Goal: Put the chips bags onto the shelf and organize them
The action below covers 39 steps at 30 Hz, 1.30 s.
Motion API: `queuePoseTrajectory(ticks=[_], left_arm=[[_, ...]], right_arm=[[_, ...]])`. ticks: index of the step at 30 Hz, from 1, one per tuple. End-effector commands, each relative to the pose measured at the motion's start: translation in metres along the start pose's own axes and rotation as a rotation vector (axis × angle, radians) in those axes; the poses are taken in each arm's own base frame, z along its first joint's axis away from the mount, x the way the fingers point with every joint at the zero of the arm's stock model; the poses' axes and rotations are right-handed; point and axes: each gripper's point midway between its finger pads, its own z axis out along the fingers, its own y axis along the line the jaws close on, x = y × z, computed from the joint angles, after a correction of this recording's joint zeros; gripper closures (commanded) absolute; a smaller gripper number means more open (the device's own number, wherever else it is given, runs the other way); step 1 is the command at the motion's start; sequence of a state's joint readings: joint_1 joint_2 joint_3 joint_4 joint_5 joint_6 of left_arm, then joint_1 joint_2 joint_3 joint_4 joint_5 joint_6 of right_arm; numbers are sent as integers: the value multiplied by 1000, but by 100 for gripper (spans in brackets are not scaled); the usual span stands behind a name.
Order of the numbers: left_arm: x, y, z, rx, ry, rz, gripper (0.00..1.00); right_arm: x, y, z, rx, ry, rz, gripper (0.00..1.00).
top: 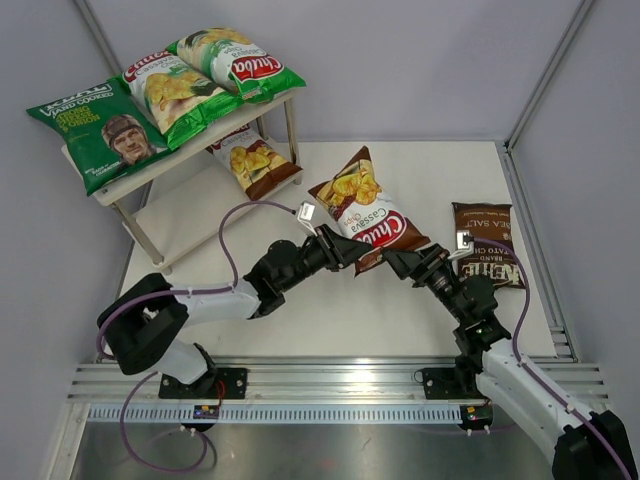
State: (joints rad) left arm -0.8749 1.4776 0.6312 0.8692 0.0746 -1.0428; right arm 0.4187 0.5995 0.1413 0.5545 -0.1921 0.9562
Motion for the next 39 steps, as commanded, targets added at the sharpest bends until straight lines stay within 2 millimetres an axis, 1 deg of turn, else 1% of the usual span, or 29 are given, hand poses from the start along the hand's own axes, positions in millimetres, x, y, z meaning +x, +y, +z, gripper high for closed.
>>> queuePoseTrajectory(ticks=[1,3,5,6,10,11,13,14,16,17,18,20,21,23,24,25,26,27,28,29,30,31,32,33,34,35,36,38,39], left_arm=[[-36,-55,-13,180,-161,-38,97],[-34,-60,-18,197,-161,-44,96],[-34,-62,-15,183,-148,-44,96],[-27,-58,-14,156,-125,-43,96],[-13,-58,-12,146,-86,-62,96],[-10,-57,-13,147,-80,-66,96],[-8,-58,-14,156,-74,-80,96],[-6,-56,-15,153,-69,-84,96],[-3,-56,-16,155,-59,-86,96],[-4,-57,-18,158,-60,-89,95],[0,-53,-22,151,-57,-89,94],[-1,-55,-29,166,-65,-90,89],[-3,-55,-33,168,-73,-87,86],[2,-43,-41,134,-64,-62,82],[-7,-47,-46,133,-102,-55,72],[-5,-39,-50,110,-103,-44,63],[-7,-39,-54,105,-113,-21,53],[-13,-40,-61,95,-133,-8,35],[-13,-35,-68,75,-141,10,28],[-10,-23,-72,25,-131,43,22],[-15,-14,-77,-25,-155,65,17],[-27,-23,-89,-19,-192,82,9],[-21,-1,-97,-122,-164,116,6],[-41,-8,-111,-140,-242,129,3],[-46,-3,-120,-183,-254,151,1],[-51,16,-133,-309,-265,177,1],[-61,11,-146,-324,-291,192,1],[-76,17,-168,-476,-288,262,1],[-84,12,-175,-511,-285,284,1]], right_arm=[[-26,27,12,-82,-86,-23,1],[-22,25,17,-76,-62,-17,4],[-19,32,18,-116,-43,-16,7],[-15,28,20,-115,-28,-8,8],[-9,38,23,-174,13,-29,16],[-9,41,23,-191,17,-34,20],[-8,43,26,-192,34,-32,23],[-7,43,27,-191,41,-32,28],[-6,44,28,-197,45,-37,35],[-7,47,27,-213,39,-43,46],[-8,47,27,-216,38,-49,52],[-7,50,27,-227,45,-60,62],[-8,53,27,-238,44,-72,70],[-9,58,27,-256,47,-83,77],[-10,61,26,-266,47,-95,78],[-9,64,25,-280,56,-99,80],[-9,66,25,-287,59,-104,80],[-10,70,25,-300,59,-116,82],[-11,71,25,-307,56,-120,82],[-11,73,25,-312,58,-121,83],[-11,74,24,-319,58,-128,84],[-11,79,23,-345,59,-138,84],[-10,80,23,-353,63,-141,85],[-8,82,22,-367,74,-143,85],[-10,89,21,-402,65,-157,85],[-8,89,21,-413,73,-156,85],[-8,92,20,-431,71,-157,85],[-6,92,25,-430,86,-144,85],[-8,95,25,-450,79,-148,85]])
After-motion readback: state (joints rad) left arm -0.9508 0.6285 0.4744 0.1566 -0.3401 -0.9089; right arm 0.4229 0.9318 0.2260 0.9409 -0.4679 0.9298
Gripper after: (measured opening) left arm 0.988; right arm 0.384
